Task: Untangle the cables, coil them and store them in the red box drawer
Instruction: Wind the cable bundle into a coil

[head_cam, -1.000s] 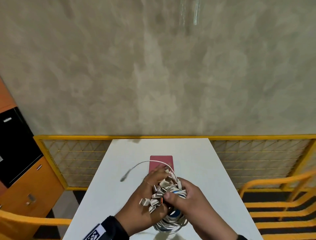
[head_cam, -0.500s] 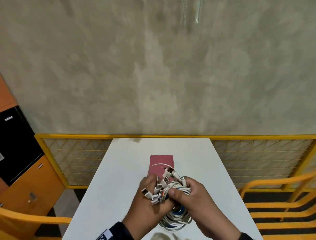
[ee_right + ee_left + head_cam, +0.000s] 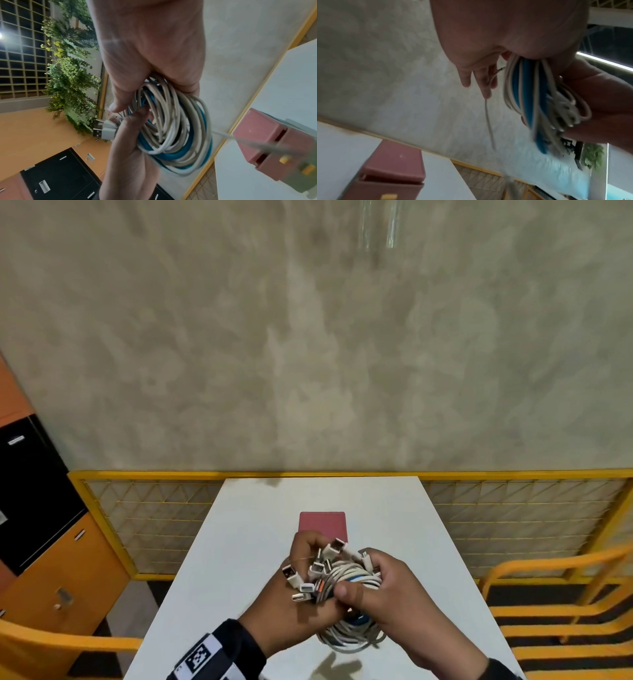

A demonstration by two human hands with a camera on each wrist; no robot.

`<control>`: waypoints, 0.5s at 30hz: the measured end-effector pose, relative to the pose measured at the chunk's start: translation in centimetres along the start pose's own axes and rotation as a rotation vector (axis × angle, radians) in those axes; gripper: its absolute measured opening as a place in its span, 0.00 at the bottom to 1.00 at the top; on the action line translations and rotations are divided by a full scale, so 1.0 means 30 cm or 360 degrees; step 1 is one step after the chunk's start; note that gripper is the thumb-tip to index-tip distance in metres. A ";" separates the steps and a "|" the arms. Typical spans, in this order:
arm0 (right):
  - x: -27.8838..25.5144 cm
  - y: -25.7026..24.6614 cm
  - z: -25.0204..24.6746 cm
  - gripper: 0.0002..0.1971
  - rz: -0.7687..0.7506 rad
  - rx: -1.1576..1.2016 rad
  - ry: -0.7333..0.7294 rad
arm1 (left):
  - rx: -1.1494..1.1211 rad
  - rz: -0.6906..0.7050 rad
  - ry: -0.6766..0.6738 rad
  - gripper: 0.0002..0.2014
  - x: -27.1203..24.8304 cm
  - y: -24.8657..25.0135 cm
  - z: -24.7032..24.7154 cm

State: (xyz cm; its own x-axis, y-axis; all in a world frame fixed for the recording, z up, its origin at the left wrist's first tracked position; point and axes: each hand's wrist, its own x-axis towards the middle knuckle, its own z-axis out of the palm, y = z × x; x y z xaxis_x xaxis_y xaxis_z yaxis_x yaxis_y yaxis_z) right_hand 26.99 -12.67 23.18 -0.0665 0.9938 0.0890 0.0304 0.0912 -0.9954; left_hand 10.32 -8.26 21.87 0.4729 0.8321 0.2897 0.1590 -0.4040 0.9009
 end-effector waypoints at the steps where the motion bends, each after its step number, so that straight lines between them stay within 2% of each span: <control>1: 0.003 -0.005 -0.004 0.08 -0.0025 -0.0063 0.0012 | -0.0115 -0.0062 0.0028 0.33 -0.001 0.002 0.005; 3: 0.013 -0.014 -0.008 0.09 -0.0063 -0.0176 0.0048 | -0.0231 -0.0115 0.0055 0.31 -0.001 0.007 0.017; 5: 0.023 -0.007 -0.008 0.11 -0.0090 -0.0280 0.0097 | -0.0262 -0.0126 0.0048 0.18 0.002 0.013 0.034; 6: 0.028 0.000 -0.008 0.12 -0.0082 -0.0312 0.0133 | -0.0239 -0.0158 0.0053 0.15 0.002 0.014 0.041; 11: 0.046 0.041 -0.012 0.15 -0.0040 -0.0479 0.0191 | 0.0032 -0.0088 0.0031 0.11 0.003 0.012 0.039; 13: 0.048 0.047 -0.004 0.14 -0.0017 -0.0429 0.0167 | -0.0001 -0.0095 0.0011 0.12 0.009 0.007 0.028; 15: 0.054 0.044 0.007 0.18 -0.0005 -0.0359 0.0116 | -0.0056 -0.0164 -0.0027 0.13 0.016 -0.001 0.013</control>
State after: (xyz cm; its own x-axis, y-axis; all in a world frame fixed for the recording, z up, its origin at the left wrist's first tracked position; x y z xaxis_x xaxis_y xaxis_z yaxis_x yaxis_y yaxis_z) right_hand 26.72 -10.95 22.01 0.0052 0.9947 0.1026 0.2530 0.0979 -0.9625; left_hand 10.86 -7.99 21.85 0.4706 0.8617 0.1898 0.1772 -0.3030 0.9364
